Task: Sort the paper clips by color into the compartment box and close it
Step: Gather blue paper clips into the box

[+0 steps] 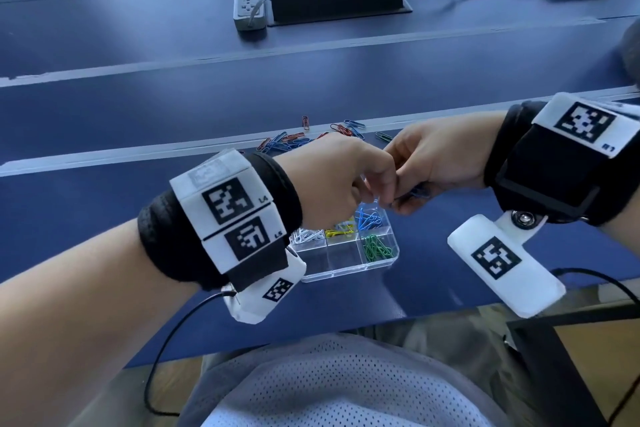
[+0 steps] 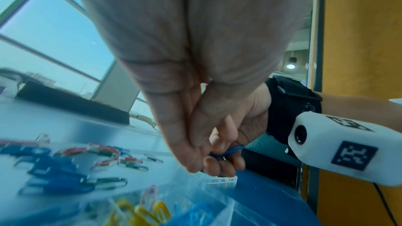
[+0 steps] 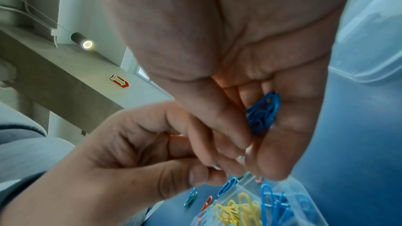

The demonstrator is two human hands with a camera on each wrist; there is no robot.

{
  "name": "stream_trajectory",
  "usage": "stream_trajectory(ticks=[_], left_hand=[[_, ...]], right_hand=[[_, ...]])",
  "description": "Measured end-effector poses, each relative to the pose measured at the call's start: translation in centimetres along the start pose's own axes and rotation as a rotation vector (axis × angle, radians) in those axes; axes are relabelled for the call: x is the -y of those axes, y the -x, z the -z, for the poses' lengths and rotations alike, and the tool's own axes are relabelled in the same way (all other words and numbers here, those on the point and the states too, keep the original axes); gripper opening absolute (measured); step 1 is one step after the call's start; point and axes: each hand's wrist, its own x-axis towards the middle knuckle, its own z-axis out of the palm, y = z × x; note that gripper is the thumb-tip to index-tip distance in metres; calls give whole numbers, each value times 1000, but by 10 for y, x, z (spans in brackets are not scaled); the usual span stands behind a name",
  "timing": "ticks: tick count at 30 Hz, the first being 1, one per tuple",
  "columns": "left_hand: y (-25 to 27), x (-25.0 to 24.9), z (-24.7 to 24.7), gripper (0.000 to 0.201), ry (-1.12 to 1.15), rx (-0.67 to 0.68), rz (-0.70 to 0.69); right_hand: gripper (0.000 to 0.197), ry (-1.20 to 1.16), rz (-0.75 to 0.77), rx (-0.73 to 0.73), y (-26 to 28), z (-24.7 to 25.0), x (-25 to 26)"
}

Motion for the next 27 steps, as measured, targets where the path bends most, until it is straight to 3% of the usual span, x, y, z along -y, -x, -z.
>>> stream_trajectory(ticks=[7,11,16,22,27], left_hand=[[-4,4,-6,31,100,-70,12],[1,5,3,17,-122,-56,25],[8,5,-1,16,-382,74,85],[8,3,-7,14,-412,78,149],[10,7,-3,13,-374,65,121]], right_hand=[[16,43,-40,-16,5,-2,4],[17,91,-58,-45,5,-8,7],[17,442,-43,-149,6,-20,19],[25,979,-10,-185,8,-40,34],[29,1082,7,-200,8,-43,37]])
